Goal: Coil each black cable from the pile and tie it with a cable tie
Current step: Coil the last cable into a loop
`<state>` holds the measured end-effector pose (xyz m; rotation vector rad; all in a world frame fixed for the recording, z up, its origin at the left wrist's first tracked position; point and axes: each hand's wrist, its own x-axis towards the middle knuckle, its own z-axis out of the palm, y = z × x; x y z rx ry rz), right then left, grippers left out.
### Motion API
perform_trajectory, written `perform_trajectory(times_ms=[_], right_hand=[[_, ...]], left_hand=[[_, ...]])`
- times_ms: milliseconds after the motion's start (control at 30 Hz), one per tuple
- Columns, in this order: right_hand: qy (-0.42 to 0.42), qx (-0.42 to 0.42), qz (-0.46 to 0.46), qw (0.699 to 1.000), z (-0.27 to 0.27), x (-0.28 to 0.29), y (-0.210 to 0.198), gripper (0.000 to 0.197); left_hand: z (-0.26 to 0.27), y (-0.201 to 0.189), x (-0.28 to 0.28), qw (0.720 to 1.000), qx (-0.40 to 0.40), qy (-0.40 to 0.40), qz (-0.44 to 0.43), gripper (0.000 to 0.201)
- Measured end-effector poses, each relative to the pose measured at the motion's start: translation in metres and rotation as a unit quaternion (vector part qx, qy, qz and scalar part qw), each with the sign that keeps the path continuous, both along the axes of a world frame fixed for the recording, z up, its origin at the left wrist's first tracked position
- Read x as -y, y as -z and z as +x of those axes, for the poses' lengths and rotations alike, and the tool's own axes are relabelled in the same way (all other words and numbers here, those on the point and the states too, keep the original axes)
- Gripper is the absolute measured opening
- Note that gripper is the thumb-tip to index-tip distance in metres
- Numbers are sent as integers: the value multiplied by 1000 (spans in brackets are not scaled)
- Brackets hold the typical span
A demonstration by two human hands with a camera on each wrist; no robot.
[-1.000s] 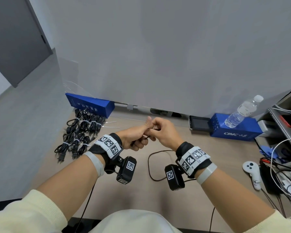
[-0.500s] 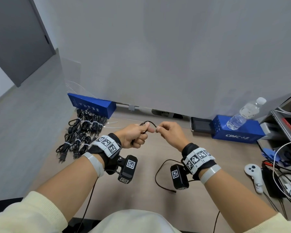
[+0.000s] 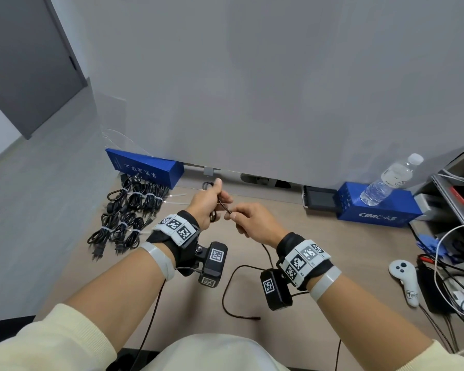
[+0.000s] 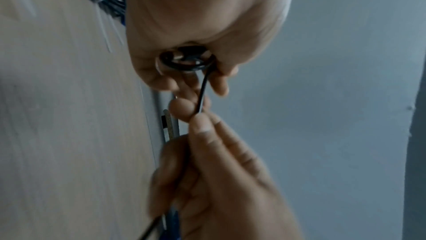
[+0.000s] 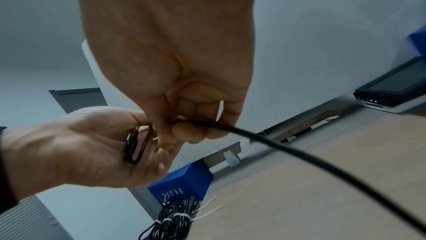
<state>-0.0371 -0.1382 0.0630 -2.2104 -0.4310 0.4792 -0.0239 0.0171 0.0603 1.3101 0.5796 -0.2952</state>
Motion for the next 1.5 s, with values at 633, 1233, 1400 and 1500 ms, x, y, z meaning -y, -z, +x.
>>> perform_trajectory(times_ms=[633,1233,1400,1500], right_hand=[[-116,-10,5,993,-12,-12,-12,15],[171,72,25,982,21,46,27,22],[132,26,-20,991,6,31,28,25],[62,11,-39,997,-7,13,21,26]], left_hand=[[-6,3,-16,991,12,89,97,62],[-30,-3,-21,941,-56,326,-66,44],[-30,4,-5,973,-73,217,-30,54],[-32,5,4,980,-75,184,-15,46]])
